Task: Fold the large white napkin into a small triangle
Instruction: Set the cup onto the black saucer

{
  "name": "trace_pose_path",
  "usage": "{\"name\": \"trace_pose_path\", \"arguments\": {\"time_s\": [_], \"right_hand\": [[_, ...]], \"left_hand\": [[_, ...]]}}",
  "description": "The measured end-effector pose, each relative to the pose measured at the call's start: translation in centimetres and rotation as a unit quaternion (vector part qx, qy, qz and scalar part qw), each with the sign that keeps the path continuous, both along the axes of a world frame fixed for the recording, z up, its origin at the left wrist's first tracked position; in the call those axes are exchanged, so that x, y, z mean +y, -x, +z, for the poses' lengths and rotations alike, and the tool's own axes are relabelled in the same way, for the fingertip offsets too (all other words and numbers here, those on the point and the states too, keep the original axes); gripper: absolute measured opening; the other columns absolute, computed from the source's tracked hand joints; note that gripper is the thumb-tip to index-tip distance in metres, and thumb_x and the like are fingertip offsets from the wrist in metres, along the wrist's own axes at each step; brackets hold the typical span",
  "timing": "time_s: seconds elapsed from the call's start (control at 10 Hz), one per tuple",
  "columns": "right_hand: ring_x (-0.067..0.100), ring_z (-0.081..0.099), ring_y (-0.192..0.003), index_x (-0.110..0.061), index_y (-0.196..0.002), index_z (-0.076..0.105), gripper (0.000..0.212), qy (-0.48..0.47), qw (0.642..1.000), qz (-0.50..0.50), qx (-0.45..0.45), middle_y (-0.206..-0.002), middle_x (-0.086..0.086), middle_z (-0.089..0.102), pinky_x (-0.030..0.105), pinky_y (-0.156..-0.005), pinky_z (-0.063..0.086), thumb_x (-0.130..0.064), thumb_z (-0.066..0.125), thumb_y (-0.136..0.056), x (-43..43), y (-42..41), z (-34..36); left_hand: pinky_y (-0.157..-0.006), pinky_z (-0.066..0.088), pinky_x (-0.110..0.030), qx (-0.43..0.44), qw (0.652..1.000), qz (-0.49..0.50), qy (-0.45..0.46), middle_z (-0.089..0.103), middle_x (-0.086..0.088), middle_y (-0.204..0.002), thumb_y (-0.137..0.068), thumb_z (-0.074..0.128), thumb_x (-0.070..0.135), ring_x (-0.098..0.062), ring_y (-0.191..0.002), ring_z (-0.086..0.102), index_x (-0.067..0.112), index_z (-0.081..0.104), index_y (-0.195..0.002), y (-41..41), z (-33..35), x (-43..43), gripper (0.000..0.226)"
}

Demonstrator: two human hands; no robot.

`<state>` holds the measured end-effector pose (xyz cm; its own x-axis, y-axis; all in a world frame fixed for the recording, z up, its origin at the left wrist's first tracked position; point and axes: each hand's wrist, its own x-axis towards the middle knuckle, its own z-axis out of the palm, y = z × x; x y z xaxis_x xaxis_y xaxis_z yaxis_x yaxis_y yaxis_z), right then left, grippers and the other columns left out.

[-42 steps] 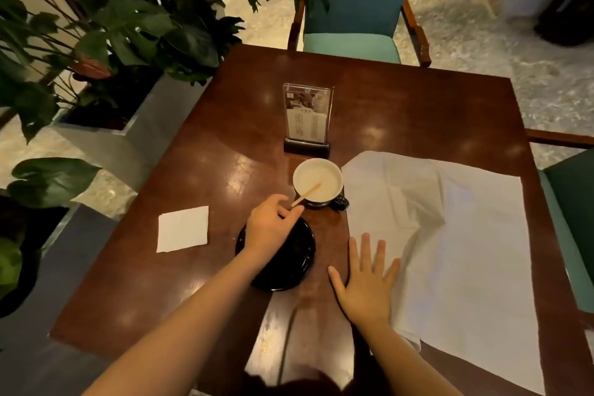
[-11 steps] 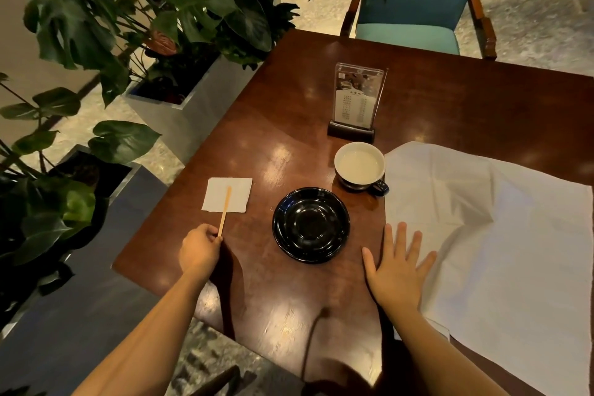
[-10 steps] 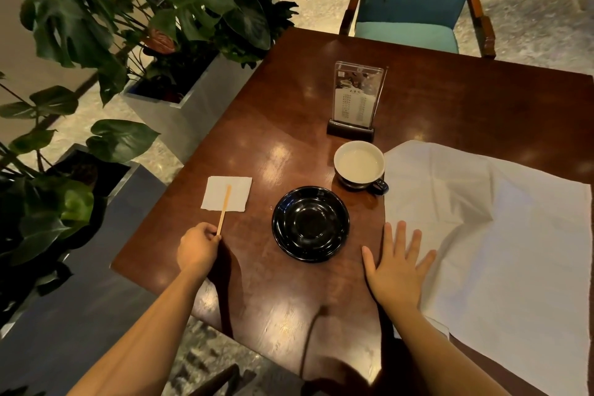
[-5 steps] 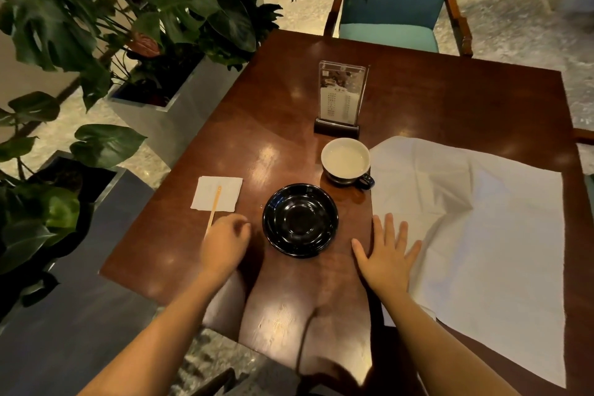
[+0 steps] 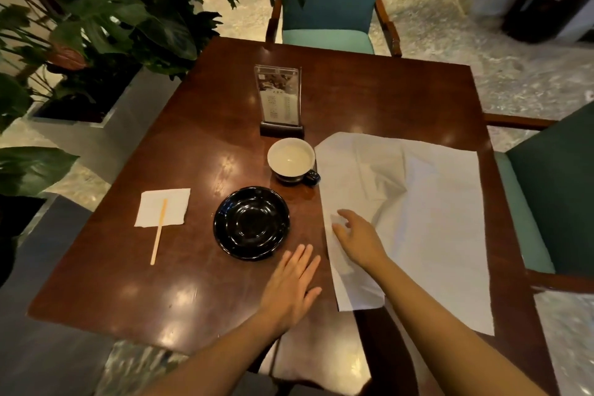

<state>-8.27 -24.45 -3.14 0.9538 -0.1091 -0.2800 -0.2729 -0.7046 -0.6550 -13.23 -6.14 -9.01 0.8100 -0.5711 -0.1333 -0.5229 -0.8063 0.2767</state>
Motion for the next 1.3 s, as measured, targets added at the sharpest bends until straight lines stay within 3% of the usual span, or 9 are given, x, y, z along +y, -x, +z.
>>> {"name": "trace_pose_path", "arguments": {"time_s": [0.1,0.4,0.5,0.6,0.8,0.9,1.1,1.3], "right_hand": [[0.028,0.055,-0.115,-0.008,-0.136,0.044,0.048,-0.006,1.000,0.017,-0.017,-0.134,0.013,0.054,0.032,-0.095,0.041,-0.032,0.051,-0.095,-0.1,-2.0,0.8],[0.030,0.055,-0.114,-0.008,-0.134,0.045,0.047,-0.040,0.998,0.054,-0.011,-0.130,0.016,0.055,0.031,-0.091,0.040,-0.029,0.054,-0.094,1.1,-8.9,1.2],[0.021,0.063,-0.084,-0.010,-0.129,0.049,0.039,-0.073,0.996,0.043,0.013,-0.118,0.012,0.061,0.026,-0.078,0.047,-0.029,0.050,-0.096,1.3,-10.3,0.3],[0.012,0.061,-0.067,-0.010,-0.127,0.051,0.036,-0.120,0.992,0.021,0.035,-0.099,0.009,0.064,0.017,-0.062,0.050,-0.029,0.049,-0.096,1.4,-11.1,-0.5],[0.009,0.063,-0.063,-0.006,-0.116,0.059,0.029,-0.136,0.991,0.003,0.012,-0.079,0.006,0.067,0.013,-0.063,0.046,-0.024,0.046,-0.098,1.3,-11.8,-1.4],[0.007,0.062,-0.064,-0.007,-0.111,0.060,0.027,-0.130,0.991,0.016,-0.006,-0.078,0.003,0.067,0.015,-0.069,0.049,-0.025,0.044,-0.098,1.1,-11.3,-1.4],[0.007,0.065,-0.064,-0.008,-0.110,0.060,0.023,-0.158,0.985,0.062,-0.028,-0.078,0.004,0.068,0.008,-0.063,0.048,-0.022,0.046,-0.098,0.6,-9.6,0.0],[0.005,0.066,-0.061,-0.011,-0.099,0.062,0.014,-0.189,0.972,0.139,-0.026,-0.072,0.003,0.070,0.009,-0.068,0.048,-0.019,0.051,-0.095,1.6,-6.8,1.5]], "left_hand": [[-0.108,0.019,-0.049,-0.030,0.999,0.000,-0.032,0.032,-0.003,-0.151,-0.093,0.034,0.050,-0.018,-0.142,0.020,0.019,0.037,-0.141,0.6,-0.9,0.4,0.057],[-0.110,0.015,-0.048,-0.051,0.998,0.002,-0.033,0.026,-0.002,-0.153,-0.094,0.032,0.050,-0.016,-0.143,0.014,0.021,0.030,-0.144,0.7,-0.9,0.4,0.058],[-0.110,0.015,-0.047,-0.050,0.998,0.005,-0.027,0.026,-0.001,-0.153,-0.094,0.035,0.050,-0.016,-0.143,0.015,0.022,0.030,-0.144,0.6,-0.8,0.3,0.058],[-0.110,0.015,-0.046,-0.054,0.998,0.006,-0.026,0.028,-0.002,-0.152,-0.093,0.036,0.051,-0.016,-0.142,0.016,0.023,0.032,-0.143,0.6,-0.8,0.2,0.058],[-0.109,0.015,-0.046,-0.056,0.998,0.008,-0.028,0.029,-0.001,-0.152,-0.092,0.036,0.051,-0.017,-0.142,0.017,0.023,0.032,-0.143,0.7,-0.8,0.2,0.058],[-0.109,0.015,-0.047,-0.050,0.998,0.009,-0.030,0.027,-0.001,-0.153,-0.093,0.035,0.051,-0.017,-0.143,0.017,0.024,0.030,-0.144,0.6,-0.9,0.2,0.058],[-0.110,0.013,-0.047,-0.053,0.998,0.005,-0.039,0.024,-0.001,-0.154,-0.094,0.032,0.051,-0.018,-0.143,0.015,0.023,0.027,-0.145,0.6,-1.2,0.3,0.058],[-0.110,0.012,-0.047,-0.049,0.998,0.009,-0.046,0.022,-0.002,-0.155,-0.095,0.029,0.052,-0.018,-0.143,0.014,0.022,0.026,-0.145,0.5,-1.3,0.2,0.058]]}}
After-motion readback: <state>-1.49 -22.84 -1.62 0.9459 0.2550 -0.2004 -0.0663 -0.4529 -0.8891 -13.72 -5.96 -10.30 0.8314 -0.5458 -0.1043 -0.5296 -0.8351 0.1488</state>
